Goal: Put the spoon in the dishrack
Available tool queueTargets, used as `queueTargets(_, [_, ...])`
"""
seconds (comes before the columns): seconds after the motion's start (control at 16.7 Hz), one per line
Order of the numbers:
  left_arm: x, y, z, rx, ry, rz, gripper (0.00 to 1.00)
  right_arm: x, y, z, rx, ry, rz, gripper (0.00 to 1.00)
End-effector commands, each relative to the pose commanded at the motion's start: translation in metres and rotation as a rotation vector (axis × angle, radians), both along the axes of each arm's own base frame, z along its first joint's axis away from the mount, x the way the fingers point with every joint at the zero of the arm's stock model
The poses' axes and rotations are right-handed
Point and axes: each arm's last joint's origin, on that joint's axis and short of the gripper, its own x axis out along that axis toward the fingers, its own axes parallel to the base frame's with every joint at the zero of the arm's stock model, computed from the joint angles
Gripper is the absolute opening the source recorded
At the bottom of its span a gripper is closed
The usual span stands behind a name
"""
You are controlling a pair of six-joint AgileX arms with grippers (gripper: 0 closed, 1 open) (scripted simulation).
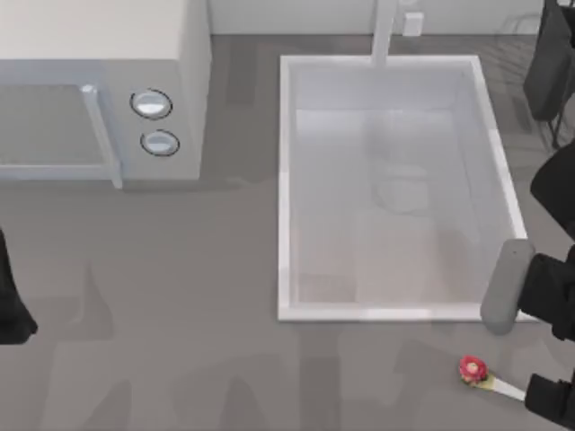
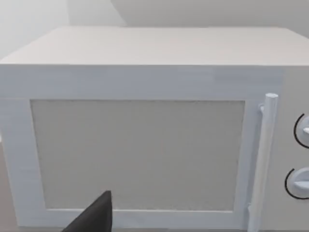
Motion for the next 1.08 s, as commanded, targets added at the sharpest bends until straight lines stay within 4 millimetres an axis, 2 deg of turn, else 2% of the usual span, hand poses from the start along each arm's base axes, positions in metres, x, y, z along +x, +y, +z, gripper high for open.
queueTargets(0.48, [0.0, 0.0, 0.0, 0.0, 0.0, 0.0, 1.0, 0.002, 0.002, -0.08, 0.004, -0.01, 0.002, 1.0])
queueTargets(0.6, [0.0, 0.0, 0.0, 0.0, 0.0, 0.0, 1.0, 0.0, 0.001, -0.089, 0.002, -0.004, 0.002, 1.0])
queueTargets(0.84, [0.0, 0.0, 0.0, 0.0, 0.0, 0.0, 1.0, -0.001, 0.001, -0.09, 0.001, -0.003, 0.002, 1.0])
queueTargets(1.08, [0.0, 0.0, 0.0, 0.0, 0.0, 0.0, 1.0, -0.001, 0.001, -0.09, 0.001, -0.003, 0.002, 0.7])
